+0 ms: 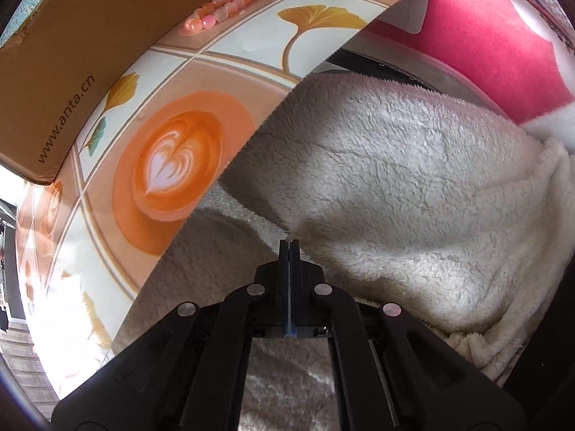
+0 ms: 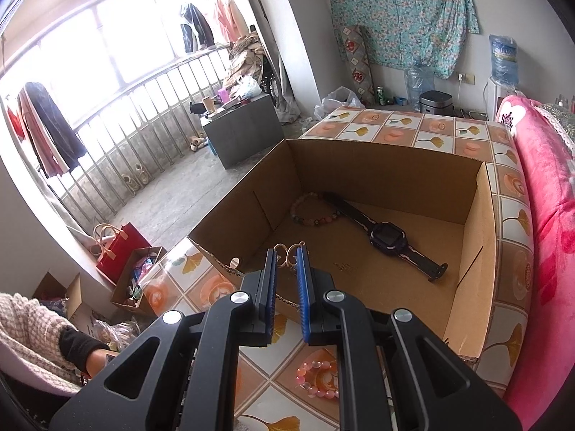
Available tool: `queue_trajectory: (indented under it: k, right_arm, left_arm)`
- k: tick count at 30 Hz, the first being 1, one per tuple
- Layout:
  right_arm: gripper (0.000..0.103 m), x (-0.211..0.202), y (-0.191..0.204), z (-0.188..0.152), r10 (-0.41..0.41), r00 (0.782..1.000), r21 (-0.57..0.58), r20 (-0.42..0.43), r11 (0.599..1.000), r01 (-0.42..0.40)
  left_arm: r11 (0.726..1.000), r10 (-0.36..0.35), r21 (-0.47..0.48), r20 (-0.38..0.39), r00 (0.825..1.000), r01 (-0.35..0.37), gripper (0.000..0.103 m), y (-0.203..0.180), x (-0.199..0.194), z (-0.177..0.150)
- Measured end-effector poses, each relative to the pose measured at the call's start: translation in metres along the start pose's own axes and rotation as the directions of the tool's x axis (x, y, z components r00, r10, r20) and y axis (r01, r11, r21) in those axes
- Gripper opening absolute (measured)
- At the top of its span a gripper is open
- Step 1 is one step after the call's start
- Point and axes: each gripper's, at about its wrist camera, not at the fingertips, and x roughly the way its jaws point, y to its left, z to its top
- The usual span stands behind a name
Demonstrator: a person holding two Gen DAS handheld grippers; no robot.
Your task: Organize jewelry
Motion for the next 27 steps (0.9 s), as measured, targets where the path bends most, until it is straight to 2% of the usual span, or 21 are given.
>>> queue_trajectory:
  k: [10, 16, 23, 27]
  right_arm:
    - [0.011, 0.001, -0.009, -0.002, -0.014, 1.0, 0.021, -0.008, 1.0, 0.014]
    - [0.011, 0.002, -0.01, -0.003, -0.013, 1.0, 0.021, -0.007, 1.0, 0.013]
    - [0.011, -0.001, -0.001, -0.001, -0.011, 1.0, 0.01, 0.005, 1.0, 0.011]
    - [0.011, -0.006, 0.005, -0.001, -0.005, 1.0, 0.002, 0.023, 1.0, 0.005]
  left_arm:
    - [1.0, 0.017, -0.01, -0.059, 0.998, -0.017, 0.0, 0.011, 0.025, -0.002]
    - [0.998, 0.006, -0.055, -0.058, 0.998, -0.009, 0.0, 0.027, 0.019, 0.003]
    - [0.987, -0.038, -0.156, 0.051, 0.998, 0.046, 0.0, 0.048, -0.047, 0.001]
    - [0.967, -0.072, -0.231, 0.156, 0.985, 0.108, 0.0, 0.067, -0.103, 0.002]
